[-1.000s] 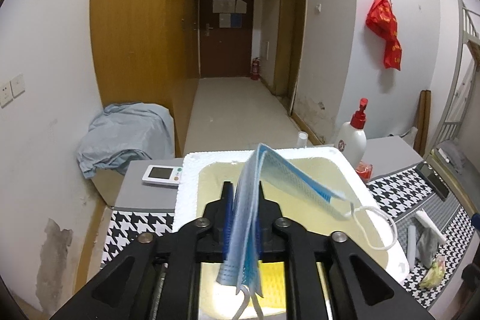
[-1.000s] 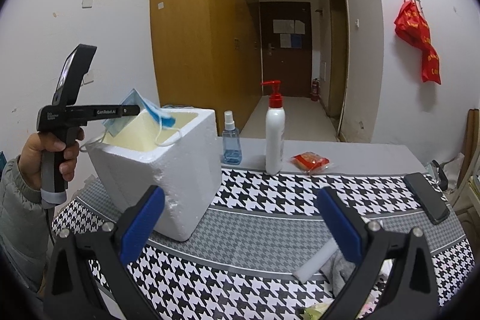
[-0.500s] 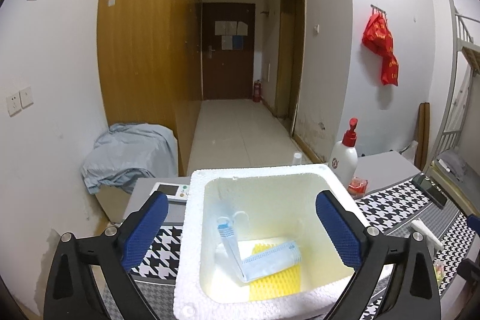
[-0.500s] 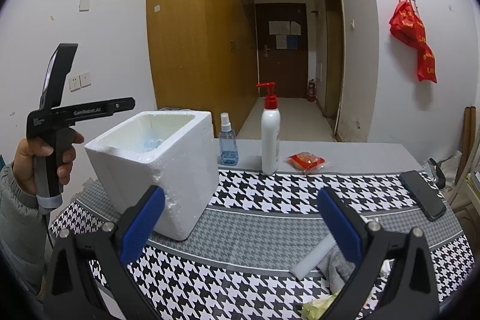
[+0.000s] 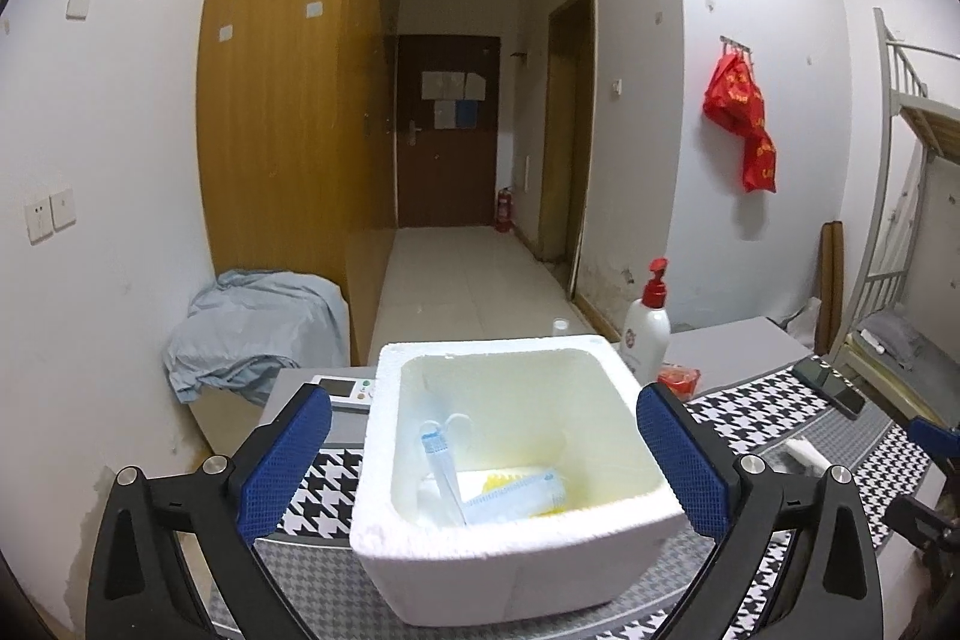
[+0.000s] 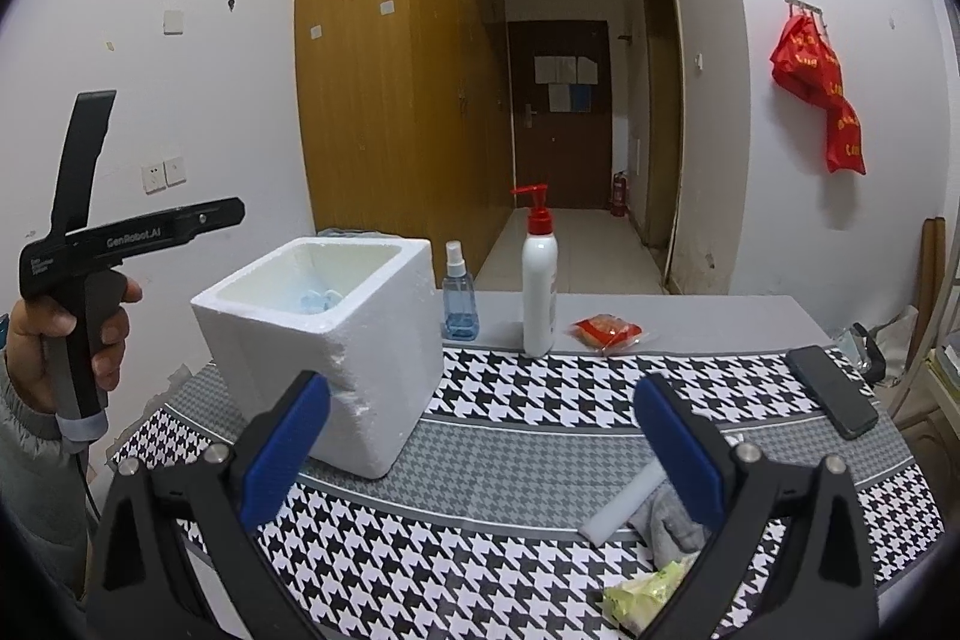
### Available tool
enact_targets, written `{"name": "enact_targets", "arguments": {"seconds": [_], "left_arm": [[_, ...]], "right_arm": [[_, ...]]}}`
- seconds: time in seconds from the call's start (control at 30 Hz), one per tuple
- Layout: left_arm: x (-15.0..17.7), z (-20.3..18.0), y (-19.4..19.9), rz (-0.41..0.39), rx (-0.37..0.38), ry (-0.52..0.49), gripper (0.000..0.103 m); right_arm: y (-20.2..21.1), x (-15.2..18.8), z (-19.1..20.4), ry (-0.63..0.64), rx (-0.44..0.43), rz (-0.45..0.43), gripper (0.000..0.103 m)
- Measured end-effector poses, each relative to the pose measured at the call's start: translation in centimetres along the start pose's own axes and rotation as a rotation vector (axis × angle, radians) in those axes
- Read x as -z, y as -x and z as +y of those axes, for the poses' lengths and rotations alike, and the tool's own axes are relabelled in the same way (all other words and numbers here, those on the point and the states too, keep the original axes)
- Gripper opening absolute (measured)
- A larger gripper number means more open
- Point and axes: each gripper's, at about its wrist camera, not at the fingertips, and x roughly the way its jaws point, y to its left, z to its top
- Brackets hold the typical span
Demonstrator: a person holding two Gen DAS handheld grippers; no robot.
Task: Organize soft objects
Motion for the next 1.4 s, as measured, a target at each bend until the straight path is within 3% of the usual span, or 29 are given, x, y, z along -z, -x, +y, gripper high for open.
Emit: {"name": "enact_targets", "arguments": {"seconds": [0.67,1.4], "left_arm": [[0.8,-2.9,7.2,-0.095,0.047,-0.029,0.102],[5.6,-5.5,11.7,-0.217,0.057,-0.039,0.102]], "right_arm": [[6.0,0.7,0.5,0.007,0.029,-0.08,0.102],[9.3,2.7,-0.2,-0.007,0.063,-0.117,0.102]]}}
